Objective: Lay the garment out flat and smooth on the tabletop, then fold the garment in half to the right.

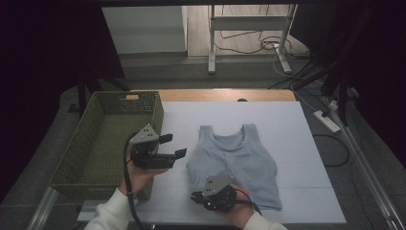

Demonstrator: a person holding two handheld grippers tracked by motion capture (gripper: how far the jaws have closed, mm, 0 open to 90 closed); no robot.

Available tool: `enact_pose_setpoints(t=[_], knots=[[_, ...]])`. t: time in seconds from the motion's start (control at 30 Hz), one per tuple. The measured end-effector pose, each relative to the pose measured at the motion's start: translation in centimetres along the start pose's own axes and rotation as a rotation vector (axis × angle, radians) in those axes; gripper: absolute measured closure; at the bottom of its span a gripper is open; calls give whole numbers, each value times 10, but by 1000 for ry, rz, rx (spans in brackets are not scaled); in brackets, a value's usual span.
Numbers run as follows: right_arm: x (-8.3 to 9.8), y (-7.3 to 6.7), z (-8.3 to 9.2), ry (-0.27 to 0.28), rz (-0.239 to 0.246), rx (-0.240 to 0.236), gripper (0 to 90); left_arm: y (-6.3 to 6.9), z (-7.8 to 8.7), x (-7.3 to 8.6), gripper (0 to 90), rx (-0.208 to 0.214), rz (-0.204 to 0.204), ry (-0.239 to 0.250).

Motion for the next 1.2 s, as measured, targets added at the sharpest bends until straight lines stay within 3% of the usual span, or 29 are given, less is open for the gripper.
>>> enact_pose_setpoints(t=[0.63,1.2], knots=[[0,0,3,12,9,5,832,-2,-2,-1,240,-18,11,-4],[1,-3,10,26,3,17,832,-7,-55,-5,234,-17,51,-112]])
Point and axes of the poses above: each handheld gripper's, and its own axes: z roughly backward along the jaws, x roughly out of its underside, y roughly to its right, the point moved 6 cm from there along -z, roughly forward along the jaws, and after that the axes turned 8 degrees about -x, right-handed, at the moved point
